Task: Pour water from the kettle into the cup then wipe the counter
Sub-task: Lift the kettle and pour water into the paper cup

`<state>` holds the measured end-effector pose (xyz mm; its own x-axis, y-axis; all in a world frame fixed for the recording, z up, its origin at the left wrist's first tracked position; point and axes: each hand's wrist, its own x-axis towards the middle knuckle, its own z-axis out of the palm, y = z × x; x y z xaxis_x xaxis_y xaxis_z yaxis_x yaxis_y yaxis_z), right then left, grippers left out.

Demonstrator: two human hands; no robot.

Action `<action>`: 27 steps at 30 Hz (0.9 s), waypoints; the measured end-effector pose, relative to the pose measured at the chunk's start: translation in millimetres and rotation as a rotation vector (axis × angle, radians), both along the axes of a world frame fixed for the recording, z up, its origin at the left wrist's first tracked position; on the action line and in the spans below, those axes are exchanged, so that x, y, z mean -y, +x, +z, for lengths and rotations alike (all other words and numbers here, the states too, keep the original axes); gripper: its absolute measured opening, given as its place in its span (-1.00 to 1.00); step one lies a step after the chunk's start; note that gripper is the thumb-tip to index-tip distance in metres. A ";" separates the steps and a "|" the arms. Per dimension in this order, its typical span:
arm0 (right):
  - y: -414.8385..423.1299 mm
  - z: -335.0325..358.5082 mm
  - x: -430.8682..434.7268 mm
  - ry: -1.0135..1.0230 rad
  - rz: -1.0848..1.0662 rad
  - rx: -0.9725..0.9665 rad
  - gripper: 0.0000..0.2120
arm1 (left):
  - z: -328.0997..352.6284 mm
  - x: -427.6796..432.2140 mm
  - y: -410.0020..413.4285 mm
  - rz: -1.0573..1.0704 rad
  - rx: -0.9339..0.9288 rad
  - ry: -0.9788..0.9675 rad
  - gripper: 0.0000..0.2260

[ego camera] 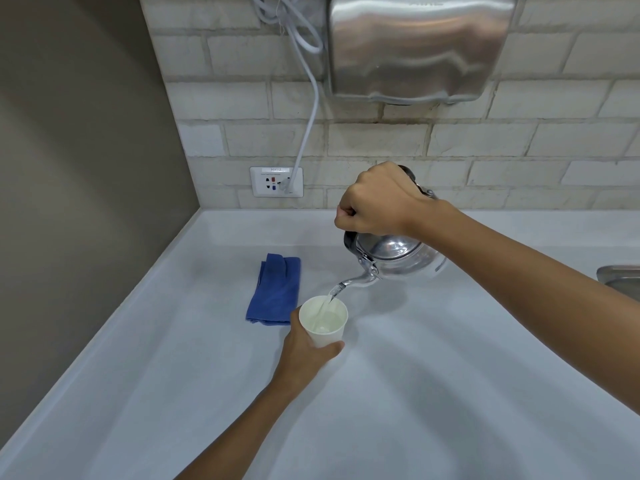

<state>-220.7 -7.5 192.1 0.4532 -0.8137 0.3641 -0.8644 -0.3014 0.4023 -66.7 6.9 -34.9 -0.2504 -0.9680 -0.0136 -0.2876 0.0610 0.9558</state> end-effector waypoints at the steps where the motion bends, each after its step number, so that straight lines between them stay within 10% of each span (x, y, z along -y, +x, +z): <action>1: 0.1 0.1 -0.4 -0.001 -0.001 -0.001 -0.71 | -0.2 0.0 0.1 -0.002 -0.003 0.001 -0.30; 27: -16.5 -10.3 11.2 0.003 0.034 0.141 -0.62 | -1.9 0.8 0.0 -0.005 -0.007 -0.007 -0.29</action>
<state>-237.3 -18.7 181.7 0.4247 -0.8002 0.4234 -0.9017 -0.3323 0.2765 -66.8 6.1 -36.8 -0.2552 -0.9669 -0.0047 -0.2801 0.0693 0.9575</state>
